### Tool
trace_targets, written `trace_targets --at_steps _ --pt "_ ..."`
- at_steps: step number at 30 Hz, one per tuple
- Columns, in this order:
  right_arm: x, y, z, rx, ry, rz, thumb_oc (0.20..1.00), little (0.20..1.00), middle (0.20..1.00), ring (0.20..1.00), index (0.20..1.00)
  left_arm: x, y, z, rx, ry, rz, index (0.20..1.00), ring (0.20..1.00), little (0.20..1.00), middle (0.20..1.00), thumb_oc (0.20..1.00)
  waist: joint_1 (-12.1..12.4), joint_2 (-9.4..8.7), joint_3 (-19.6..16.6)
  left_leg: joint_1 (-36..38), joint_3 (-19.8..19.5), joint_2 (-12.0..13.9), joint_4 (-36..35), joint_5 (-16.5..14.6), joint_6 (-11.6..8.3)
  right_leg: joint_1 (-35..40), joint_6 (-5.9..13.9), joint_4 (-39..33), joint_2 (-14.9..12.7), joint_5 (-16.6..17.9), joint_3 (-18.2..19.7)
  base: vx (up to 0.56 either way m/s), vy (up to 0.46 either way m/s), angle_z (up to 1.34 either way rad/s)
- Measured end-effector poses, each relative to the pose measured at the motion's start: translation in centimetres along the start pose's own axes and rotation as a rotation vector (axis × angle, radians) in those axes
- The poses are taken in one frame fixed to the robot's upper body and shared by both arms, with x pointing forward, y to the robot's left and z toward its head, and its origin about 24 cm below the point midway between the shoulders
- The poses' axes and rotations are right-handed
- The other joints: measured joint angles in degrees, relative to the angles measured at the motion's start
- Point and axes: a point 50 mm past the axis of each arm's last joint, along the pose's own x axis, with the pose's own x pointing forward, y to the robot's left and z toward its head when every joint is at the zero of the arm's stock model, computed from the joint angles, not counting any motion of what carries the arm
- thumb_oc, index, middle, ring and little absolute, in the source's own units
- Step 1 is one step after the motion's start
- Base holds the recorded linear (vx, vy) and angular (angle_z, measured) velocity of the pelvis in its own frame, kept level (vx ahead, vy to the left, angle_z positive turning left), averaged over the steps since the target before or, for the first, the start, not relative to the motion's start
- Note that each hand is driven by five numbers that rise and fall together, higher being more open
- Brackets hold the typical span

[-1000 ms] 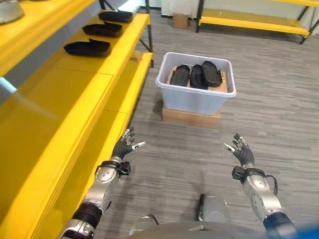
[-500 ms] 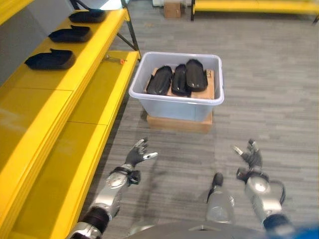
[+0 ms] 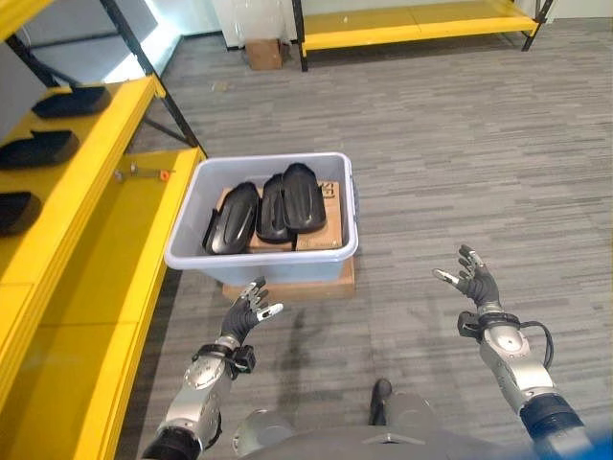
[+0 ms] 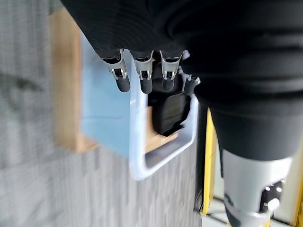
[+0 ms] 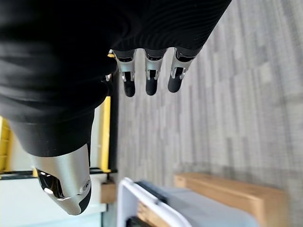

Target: Move parts from the plastic box to the shelf.

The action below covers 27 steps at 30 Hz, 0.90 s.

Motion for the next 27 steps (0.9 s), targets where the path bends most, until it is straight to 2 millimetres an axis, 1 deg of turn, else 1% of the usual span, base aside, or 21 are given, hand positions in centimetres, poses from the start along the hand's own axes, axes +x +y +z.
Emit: trace_targets --at_steps 1,2,4,5,6,7,8,9,10,11,12,13,14,15,16,17,19,22,25,26,27 --pt "-0.1 0.0 -0.1 0.001 0.001 0.004 1.0 1.0 1.0 1.0 1.0 0.0 0.0 0.1 0.0 -0.012 0.017 1.0 1.0 1.0 1.0 1.0 0.3 0.03 -0.24 -0.3 0.08 -0.52 -2.46 1.53 1.4 0.65 0.37 -0.55 0.33 -0.25 -0.12 0.17 0.112 -0.31" --pt "-0.2 -0.1 -0.2 0.001 0.005 -0.003 1.0 1.0 1.0 1.0 1.0 -0.1 0.0 0.1 0.004 -0.031 0.058 1.0 1.0 1.0 1.0 1.0 0.21 1.22 -0.95 -0.41 -1.37 -1.25 -8.32 5.18 2.38 2.19 1.09 -1.98 1.19 -0.5 -0.38 0.2 0.131 -0.22" --pt "-0.6 -0.6 -0.9 -0.002 0.03 -0.028 1.0 1.0 1.0 1.0 1.0 -0.1 -0.3 -0.1 -0.02 -0.043 0.115 1.0 1.0 1.0 1.0 1.0 -0.07 2.24 -1.61 0.09 -3.96 -1.27 -13.87 10.45 2.79 3.36 2.23 -2.03 1.09 -1.01 -0.4 0.21 0.142 -0.06" --pt "-1.0 -0.6 -1.4 0.0 0.048 -0.034 1.0 1.0 1.0 1.0 1.0 0.1 -0.2 -0.1 -0.038 -0.054 0.164 1.0 1.0 1.0 1.0 1.0 0.06 1.86 -1.68 0.68 -6.1 -0.68 -15.1 10.94 2.19 3.81 3.05 -1.53 0.33 -1.46 -0.25 0.2 0.17 -0.01" --pt "-1.2 -0.4 -1.7 0.003 0.058 -0.032 1.0 1.0 1.0 1.0 1.0 0.2 -0.1 -0.3 -0.05 -0.051 0.199 1.0 1.0 1.0 1.0 1.0 0.1 1.2 -1.89 0.89 -6.37 0.15 -15.45 10.73 1.93 3.87 3.47 -0.99 -0.4 -1.75 -0.21 0.27 0.255 0.06" --pt "-1.6 0.0 -2.2 0.018 0.075 -0.032 1.0 1.0 1.0 1.0 1.0 0.2 0.4 -0.9 -0.056 -0.034 0.279 1.0 1.0 1.0 1.0 1.0 0.15 -0.99 -1.86 0.99 -8.17 3.33 -14.93 10.76 1.34 3.83 4.09 0.83 -3.23 -2.15 0.32 0.26 0.264 0.1" --pt "-1.7 0.2 -2.3 0.026 0.076 -0.034 1.0 1.0 1.0 1.0 1.0 0.2 0.7 -1.0 -0.057 -0.03 0.324 1.0 1.0 1.0 1.0 1.0 0.17 -1.64 -1.81 1.61 -7.98 4.48 -15.04 10.91 1.04 3.86 4.59 1.94 -4.65 -2.36 0.48 0.22 0.262 0.14" --pt "-1.8 0.1 -2.1 0.025 0.07 -0.035 1.0 1.0 1.0 1.0 1.0 0.0 0.7 -1.3 -0.067 -0.022 0.357 1.0 1.0 1.0 1.0 1.0 0.07 -2.15 -1.98 2.13 -7.98 4.65 -15.02 12.18 1.52 3.78 6.35 2.99 -6.0 -2.68 0.43 0.17 0.22 0.09" --pt "-1.9 -0.3 -1.8 0.011 0.056 -0.034 1.0 1.0 1.0 1.0 1.0 -0.3 0.5 -1.9 -0.082 -0.006 0.384 1.0 1.0 1.0 1.0 1.0 0.04 -1.83 -2.19 2.71 -7.92 4.31 -13.81 18.61 2.64 4.02 8.55 3.85 -7.65 -2.73 0.52 0.28 0.35 0.2" --pt "-2.1 -0.2 -2.2 0.025 0.07 -0.048 1.0 1.0 1.0 1.0 1.0 -0.6 0.9 -2.2 -0.075 0.007 0.424 1.0 1.0 1.0 1.0 1.0 -0.04 -2.72 -2.74 4.58 -6.63 1.7 -14.9 11.34 -0.11 4.4 10.82 5.35 -10.61 -1.9 0.29 0.21 0.252 0.26" --pt "-2.3 0.4 -2.6 0.043 0.087 -0.042 1.0 1.0 1.0 1.0 1.0 -0.5 1.2 -1.8 -0.074 -0.009 0.45 1.0 1.0 1.0 1.0 1.0 0.14 -3.15 -2.1 5.87 -6.2 -0.28 -16.28 9.17 0.55 2.54 11.95 9.61 -13.11 -1.59 0.25 0.29 0.397 0.27" --pt "-2.5 0.7 -3.0 0.054 0.102 -0.036 1.0 1.0 1.0 1.0 1.0 -0.4 1.4 -1.7 -0.068 -0.014 0.455 1.0 1.0 1.0 1.0 1.0 0.46 -3.51 -2.05 6.05 -6.35 -0.64 -16.72 8.48 1.43 1.01 12.31 11.72 -13.76 -2.51 0.72 0.22 0.39 0.49" --pt "-2.7 2.1 -3.2 0.088 0.111 -0.011 1.0 1.0 1.0 1.0 1.0 0.0 2.3 -0.5 0.005 -0.055 0.465 1.0 1.0 1.0 1.0 1.0 0.93 -3.69 -1.9 6.62 -8.05 -1.77 -19.31 7.17 2.01 -1.91 9.69 10.91 -10.52 -4.2 0.4 0.28 0.539 0.51" --pt "-2.7 2.3 -3.2 0.093 0.111 -0.012 1.0 1.0 1.0 1.0 1.0 0.1 2.6 0.0 0.024 -0.071 0.461 1.0 1.0 1.0 1.0 1.0 1.18 -4.24 -1.88 6.69 -8.4 -2.61 -19.48 7.12 2.0 -2.29 9.85 8.71 -9.61 -3.88 0.38 0.15 0.369 0.58" --pt "-2.6 2.4 -3.2 0.1 0.11 -0.012 1.0 1.0 1.0 1.0 1.0 0.2 3.1 0.7 0.066 -0.094 0.458 1.0 1.0 1.0 1.0 1.0 1.62 -5.51 -2.12 6.45 -8.26 -4.53 -19.31 6.48 1.34 -2.85 9.48 6.12 -8.77 -1.4 0.77 0.16 0.38 0.62" --pt "-2.5 1.7 -3.2 0.106 0.111 -0.052 1.0 1.0 1.0 1.0 1.0 0.7 2.5 1.2 0.099 -0.114 0.417 1.0 1.0 1.0 1.0 1.0 1.93 -5.44 -1.8 6.48 -9.23 -6.45 -19.1 5.11 -0.01 -1.88 10.19 6.99 -10.47 -0.06 1.36 0.1 0.319 0.47" --pt "-2.3 1.8 -3.0 0.121 0.106 -0.054 1.0 1.0 1.0 1.0 1.0 0.6 2.5 1.2 0.114 -0.115 0.414 1.0 1.0 1.0 1.0 1.0 2.92 -4.91 -1.25 6.3 -9.1 -7.54 -18.36 3.26 0.04 -1.91 10.73 6.72 -11.58 0.87 2.0 0.1 0.337 0.12" --pt "-1.7 2.0 -2.3 0.134 0.084 -0.05 1.0 1.0 1.0 1.0 1.0 0.8 2.6 1.5 0.113 -0.124 0.411 1.0 1.0 1.0 1.0 1.0 2.98 -3.31 1.19 5.36 -9.27 -7.0 -16.8 1.87 1.27 -3.36 8.92 8.97 -11.67 6.26 2.17 0.12 0.298 -0.01" --pt "-1.6 2.1 -2.1 0.137 0.075 -0.047 1.0 1.0 1.0 1.0 1.0 0.8 2.7 1.5 0.118 -0.124 0.391 1.0 1.0 1.0 1.0 1.0 3.1 -3.29 2.0 5.34 -9.14 -7.14 -17.41 1.61 1.71 -5.53 8.53 10.58 -11.65 10.96 2.33 0.1 0.237 -0.12" --pt "-1.5 2.2 -1.9 0.138 0.068 -0.046 1.0 1.0 1.0 1.0 1.0 0.9 2.8 1.7 0.126 -0.127 0.377 1.0 1.0 1.0 1.0 1.0 3.31 -3.18 2.46 5.28 -9.12 -7.09 -17.6 1.49 1.96 -6.95 8.7 11.8 -11.68 12.85 2.75 0.14 0.27 -0.27" --pt "-1.5 2.3 -1.6 0.141 0.058 -0.046 1.0 1.0 1.0 1.0 1.0 0.8 3.0 2.1 0.143 -0.137 0.346 1.0 1.0 1.0 1.0 1.0 3.7 -2.87 2.74 5.13 -9.01 -7.34 -18.95 1.6 2.87 -9.31 9.85 13.55 -11.55 14.7 3.18 0.13 0.255 -0.24"
